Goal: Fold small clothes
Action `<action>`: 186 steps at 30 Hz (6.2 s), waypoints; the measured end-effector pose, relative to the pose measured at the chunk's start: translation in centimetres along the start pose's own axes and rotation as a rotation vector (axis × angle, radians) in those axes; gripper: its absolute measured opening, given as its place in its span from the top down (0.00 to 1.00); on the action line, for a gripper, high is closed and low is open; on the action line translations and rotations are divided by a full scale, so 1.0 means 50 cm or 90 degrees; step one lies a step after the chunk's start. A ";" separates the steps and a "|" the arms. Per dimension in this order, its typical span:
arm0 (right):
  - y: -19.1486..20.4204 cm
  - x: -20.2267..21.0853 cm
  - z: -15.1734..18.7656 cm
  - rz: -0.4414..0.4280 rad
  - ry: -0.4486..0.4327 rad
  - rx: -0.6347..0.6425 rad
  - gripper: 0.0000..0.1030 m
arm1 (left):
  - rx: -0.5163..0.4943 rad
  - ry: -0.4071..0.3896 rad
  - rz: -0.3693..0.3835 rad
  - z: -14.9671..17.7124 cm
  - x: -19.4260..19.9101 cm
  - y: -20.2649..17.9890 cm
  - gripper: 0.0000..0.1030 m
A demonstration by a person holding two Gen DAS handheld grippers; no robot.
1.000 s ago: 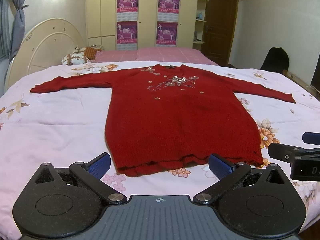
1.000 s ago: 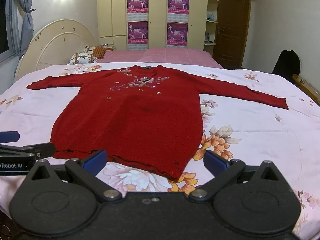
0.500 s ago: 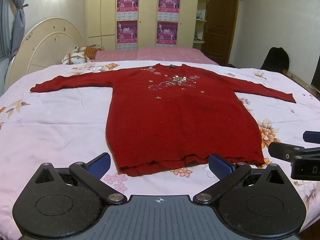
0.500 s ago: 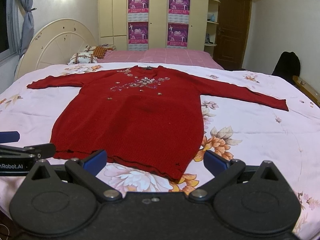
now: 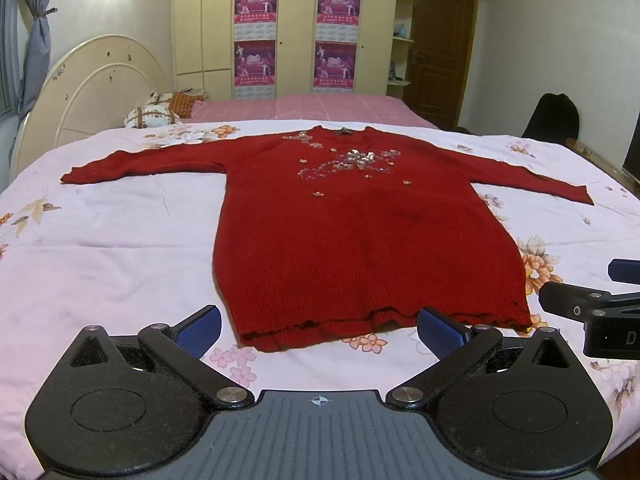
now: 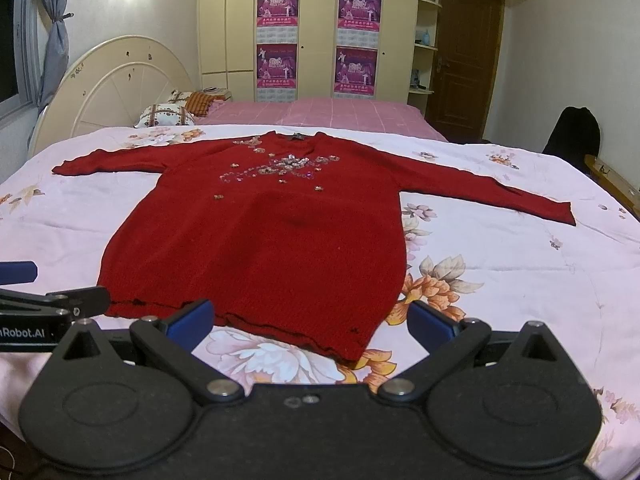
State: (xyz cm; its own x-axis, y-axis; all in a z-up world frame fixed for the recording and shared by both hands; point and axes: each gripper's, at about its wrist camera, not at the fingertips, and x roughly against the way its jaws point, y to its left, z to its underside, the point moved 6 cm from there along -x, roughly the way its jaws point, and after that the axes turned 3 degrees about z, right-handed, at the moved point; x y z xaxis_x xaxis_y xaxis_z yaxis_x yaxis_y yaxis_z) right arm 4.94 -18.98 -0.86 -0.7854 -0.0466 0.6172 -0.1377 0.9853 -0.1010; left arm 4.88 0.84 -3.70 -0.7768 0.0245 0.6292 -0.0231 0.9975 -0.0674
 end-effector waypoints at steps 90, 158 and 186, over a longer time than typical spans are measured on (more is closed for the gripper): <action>-0.907 -0.619 -0.111 0.079 -0.053 -0.778 0.69 | 0.159 0.039 -0.152 -0.302 -0.616 0.344 0.00; -0.240 -0.614 -0.242 -0.038 0.008 -0.214 0.68 | 0.225 0.014 0.165 -0.454 -0.754 0.202 0.97; -0.258 -0.678 -0.262 -0.004 0.036 -0.134 0.92 | 0.246 0.040 0.136 -0.394 -0.772 0.256 0.97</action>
State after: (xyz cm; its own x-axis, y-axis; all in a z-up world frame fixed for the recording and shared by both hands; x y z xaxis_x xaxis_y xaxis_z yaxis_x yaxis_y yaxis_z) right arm 41.27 -27.94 -10.28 -0.7487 -0.0489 0.6611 -0.0083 0.9979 0.0644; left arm 46.97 13.96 -13.60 -0.7498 0.2428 0.6155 -0.1100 0.8715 -0.4778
